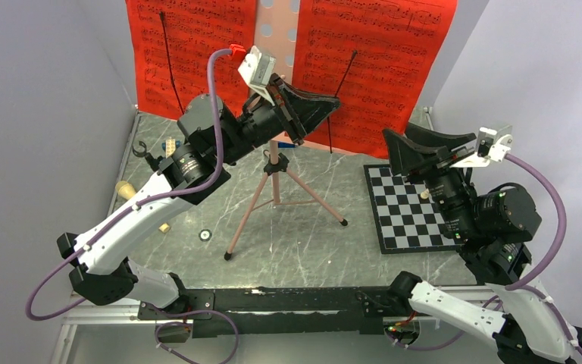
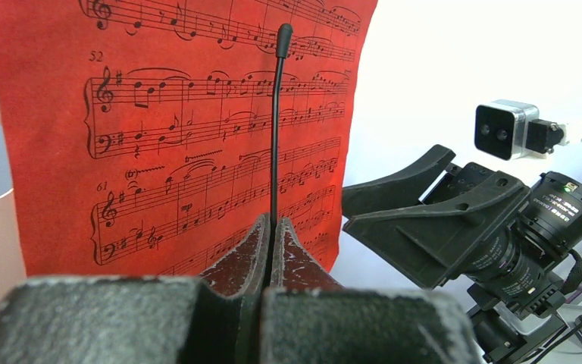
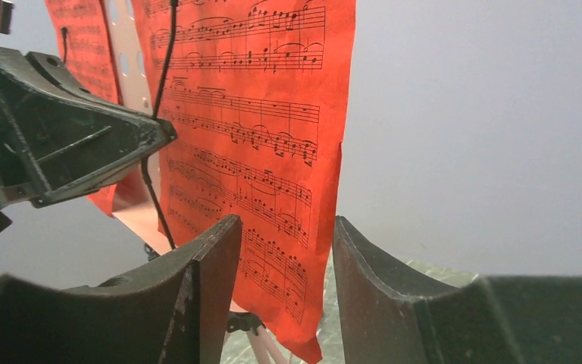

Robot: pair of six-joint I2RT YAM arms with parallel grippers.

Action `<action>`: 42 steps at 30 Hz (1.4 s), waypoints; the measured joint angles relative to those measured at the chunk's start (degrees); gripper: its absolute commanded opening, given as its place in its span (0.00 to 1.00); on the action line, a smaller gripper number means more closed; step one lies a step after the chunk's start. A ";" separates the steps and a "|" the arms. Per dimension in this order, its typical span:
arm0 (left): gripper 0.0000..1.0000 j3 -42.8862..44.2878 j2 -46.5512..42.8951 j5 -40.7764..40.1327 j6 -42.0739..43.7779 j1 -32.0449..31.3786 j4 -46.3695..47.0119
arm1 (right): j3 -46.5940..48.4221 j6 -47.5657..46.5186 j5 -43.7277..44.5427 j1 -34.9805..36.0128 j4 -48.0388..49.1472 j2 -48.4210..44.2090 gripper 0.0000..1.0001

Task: Pack up the instrument practice props

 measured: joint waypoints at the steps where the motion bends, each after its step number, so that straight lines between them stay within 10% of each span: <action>1: 0.00 -0.20 0.00 0.00 0.00 0.00 0.28 | 0.00 0.07 -0.61 0.00 0.11 -0.17 0.51; 6: 0.00 -0.74 -0.22 0.00 0.00 0.00 0.94 | 0.00 0.55 -2.86 0.00 0.26 -0.39 0.47; 18: 0.00 -1.18 -0.39 0.00 0.04 0.00 1.46 | 0.00 1.18 -4.66 0.00 -0.07 -0.37 0.01; 30: 0.00 -1.75 -0.50 0.00 0.07 0.00 2.14 | 0.13 0.92 -2.84 0.00 -2.67 -1.60 0.00; 36: 0.00 -1.84 -0.61 0.00 0.07 -0.02 2.21 | 0.15 0.94 -1.90 0.00 -4.46 -3.61 0.64; 42: 0.00 -1.99 -0.61 0.00 0.07 -0.02 2.40 | 0.20 1.05 -0.35 0.00 -5.62 -3.58 0.91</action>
